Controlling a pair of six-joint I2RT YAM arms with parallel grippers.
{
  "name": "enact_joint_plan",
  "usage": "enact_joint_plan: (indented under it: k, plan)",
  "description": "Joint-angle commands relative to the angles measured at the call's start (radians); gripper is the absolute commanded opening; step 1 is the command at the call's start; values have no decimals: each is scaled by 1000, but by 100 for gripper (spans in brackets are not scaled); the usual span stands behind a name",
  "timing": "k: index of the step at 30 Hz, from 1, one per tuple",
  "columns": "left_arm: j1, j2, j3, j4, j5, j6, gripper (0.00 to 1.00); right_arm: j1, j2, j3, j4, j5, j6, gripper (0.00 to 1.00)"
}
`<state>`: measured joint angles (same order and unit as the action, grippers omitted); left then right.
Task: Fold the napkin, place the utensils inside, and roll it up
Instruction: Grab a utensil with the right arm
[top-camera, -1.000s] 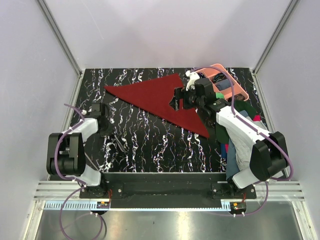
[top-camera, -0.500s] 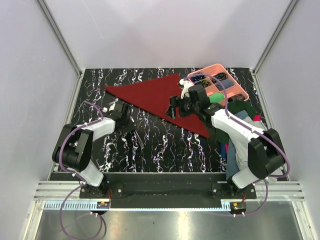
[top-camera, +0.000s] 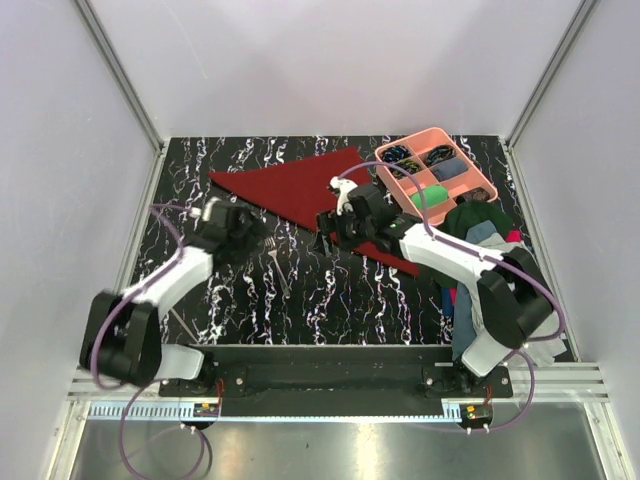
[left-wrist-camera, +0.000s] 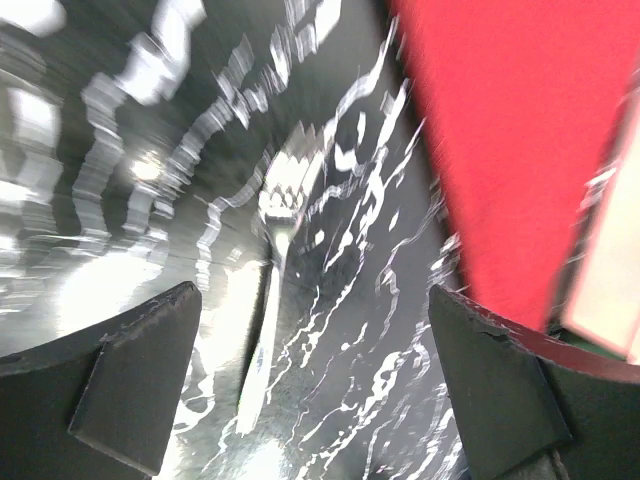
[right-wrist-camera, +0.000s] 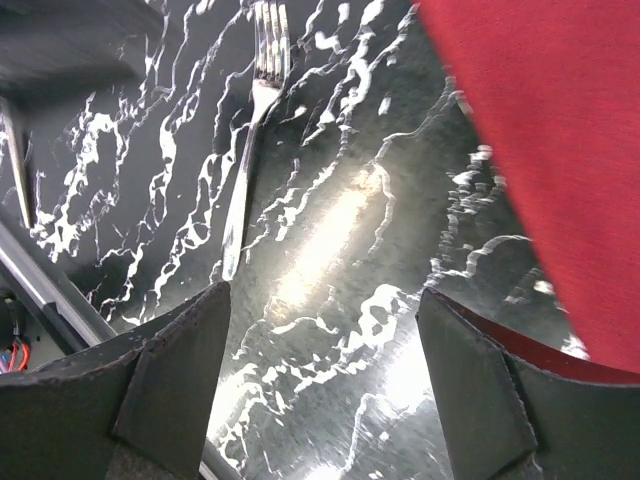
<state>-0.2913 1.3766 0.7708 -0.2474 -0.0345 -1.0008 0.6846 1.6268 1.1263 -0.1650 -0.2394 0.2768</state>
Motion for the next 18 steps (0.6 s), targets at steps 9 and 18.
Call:
enact_joint_plan:
  k: [9,18]
  plan:
    - [422,-346,102,-182,75,586,99,222,303,274,-116,233,9,75]
    - [431,-336,179,-205,128,725,99,280,516,506,-229,301,-41,68]
